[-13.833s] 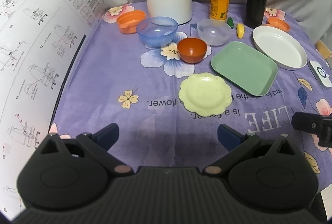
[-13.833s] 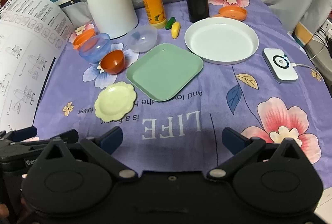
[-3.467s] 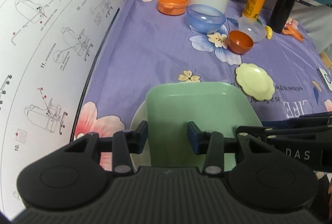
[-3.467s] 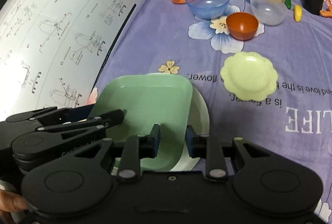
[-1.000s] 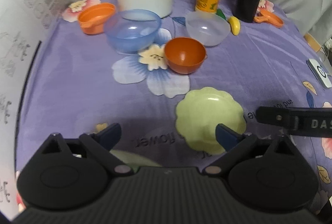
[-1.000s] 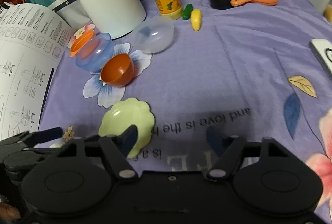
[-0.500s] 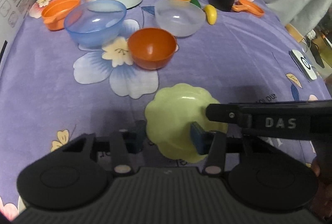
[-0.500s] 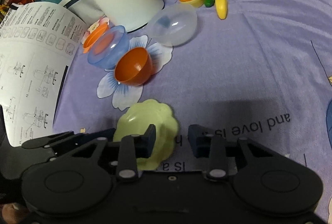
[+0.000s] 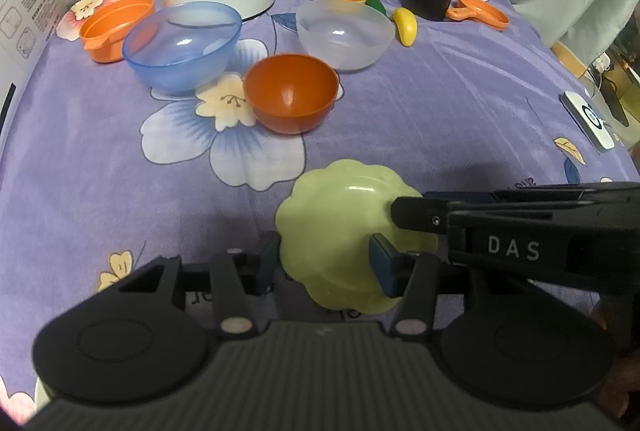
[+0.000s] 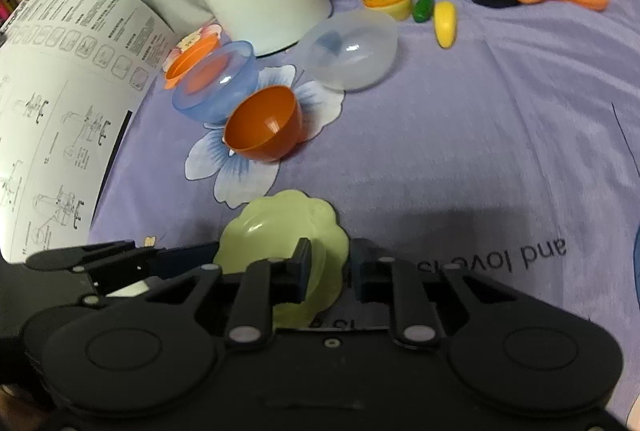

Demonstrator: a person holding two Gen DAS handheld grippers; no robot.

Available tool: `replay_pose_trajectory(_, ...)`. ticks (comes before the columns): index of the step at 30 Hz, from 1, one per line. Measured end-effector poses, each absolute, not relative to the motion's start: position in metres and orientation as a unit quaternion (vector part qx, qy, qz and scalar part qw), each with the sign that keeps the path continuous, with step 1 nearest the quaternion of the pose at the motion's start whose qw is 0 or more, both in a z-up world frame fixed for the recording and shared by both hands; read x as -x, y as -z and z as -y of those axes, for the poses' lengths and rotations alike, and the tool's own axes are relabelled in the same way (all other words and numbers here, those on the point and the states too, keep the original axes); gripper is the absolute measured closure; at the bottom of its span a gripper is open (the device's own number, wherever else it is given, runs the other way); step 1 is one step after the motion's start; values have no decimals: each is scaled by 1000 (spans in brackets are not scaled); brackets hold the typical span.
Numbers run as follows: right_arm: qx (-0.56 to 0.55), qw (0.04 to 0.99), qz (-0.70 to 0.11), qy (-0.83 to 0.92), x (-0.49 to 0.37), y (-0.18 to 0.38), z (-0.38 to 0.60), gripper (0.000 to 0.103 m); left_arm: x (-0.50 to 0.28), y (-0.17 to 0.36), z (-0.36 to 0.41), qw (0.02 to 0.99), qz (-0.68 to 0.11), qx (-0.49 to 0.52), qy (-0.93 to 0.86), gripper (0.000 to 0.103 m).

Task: Organize plates and bowls
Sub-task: 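Carry the yellow plate onto the green tray and open both grippers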

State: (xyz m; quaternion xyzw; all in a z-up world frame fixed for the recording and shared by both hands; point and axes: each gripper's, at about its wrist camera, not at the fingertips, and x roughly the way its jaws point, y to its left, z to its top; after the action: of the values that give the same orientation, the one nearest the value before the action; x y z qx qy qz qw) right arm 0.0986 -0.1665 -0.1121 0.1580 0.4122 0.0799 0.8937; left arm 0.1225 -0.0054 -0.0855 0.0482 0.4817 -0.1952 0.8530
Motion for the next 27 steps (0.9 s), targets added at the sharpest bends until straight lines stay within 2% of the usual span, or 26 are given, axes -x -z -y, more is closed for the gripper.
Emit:
replay_pose_trajectory(5,-157,896,-408,-78,-98,113,166,82,-122,86,9,854,-480,-53,194,51)
replay_pose_trajectory(12,-178,891,-415,-54,-90,109,164,79,-116,81,11,856,-481,-57,182,60)
replay_pose_trajectory(16,-187,887,-419,-49,-86,107,168,78,-112,79,12,856,-485,-47,172,60)
replay_pose_trajectory(19,-190,885,-422,-47,-83,106,170,73,-107,77,14,857,-483,-47,173,62)
replay_pose_trajectory(27,-197,885,-421,-36,-71,97,174,73,-98,64,20,858,-482,-49,170,64)
